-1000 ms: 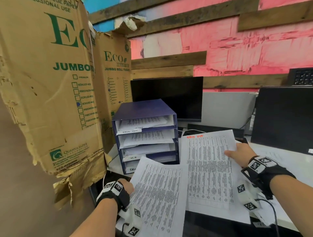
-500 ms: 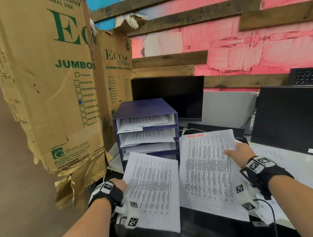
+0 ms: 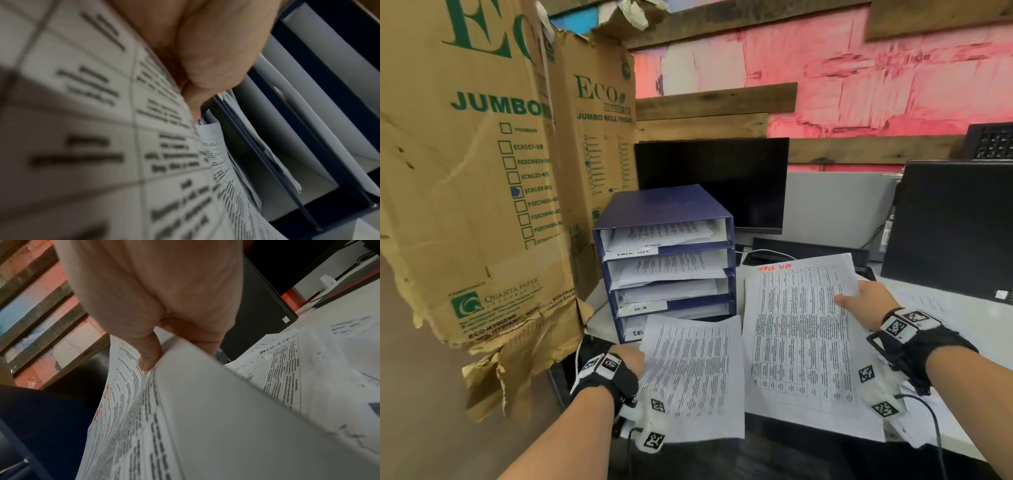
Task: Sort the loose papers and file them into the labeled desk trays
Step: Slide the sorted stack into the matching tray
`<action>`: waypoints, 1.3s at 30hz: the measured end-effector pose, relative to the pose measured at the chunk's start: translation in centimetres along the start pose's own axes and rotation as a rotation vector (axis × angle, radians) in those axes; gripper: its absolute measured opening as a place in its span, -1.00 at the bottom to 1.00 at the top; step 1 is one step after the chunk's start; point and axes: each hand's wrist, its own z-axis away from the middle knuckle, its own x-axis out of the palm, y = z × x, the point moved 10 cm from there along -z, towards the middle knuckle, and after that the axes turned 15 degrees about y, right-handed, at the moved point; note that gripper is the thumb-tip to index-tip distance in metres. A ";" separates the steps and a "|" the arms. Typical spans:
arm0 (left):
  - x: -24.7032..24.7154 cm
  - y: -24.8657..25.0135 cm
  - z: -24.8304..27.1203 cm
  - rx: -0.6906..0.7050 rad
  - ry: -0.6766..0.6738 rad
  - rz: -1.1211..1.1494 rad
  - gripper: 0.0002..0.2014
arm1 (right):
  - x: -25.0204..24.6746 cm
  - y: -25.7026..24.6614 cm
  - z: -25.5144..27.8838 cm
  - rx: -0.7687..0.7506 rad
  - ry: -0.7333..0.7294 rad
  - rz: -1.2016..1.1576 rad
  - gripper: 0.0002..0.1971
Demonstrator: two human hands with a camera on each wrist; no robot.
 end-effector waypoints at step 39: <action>1.3 4.2 0.1 -0.112 -0.074 0.432 -0.02 | 4.0 1.2 -0.7 0.099 -0.062 -0.103 -0.71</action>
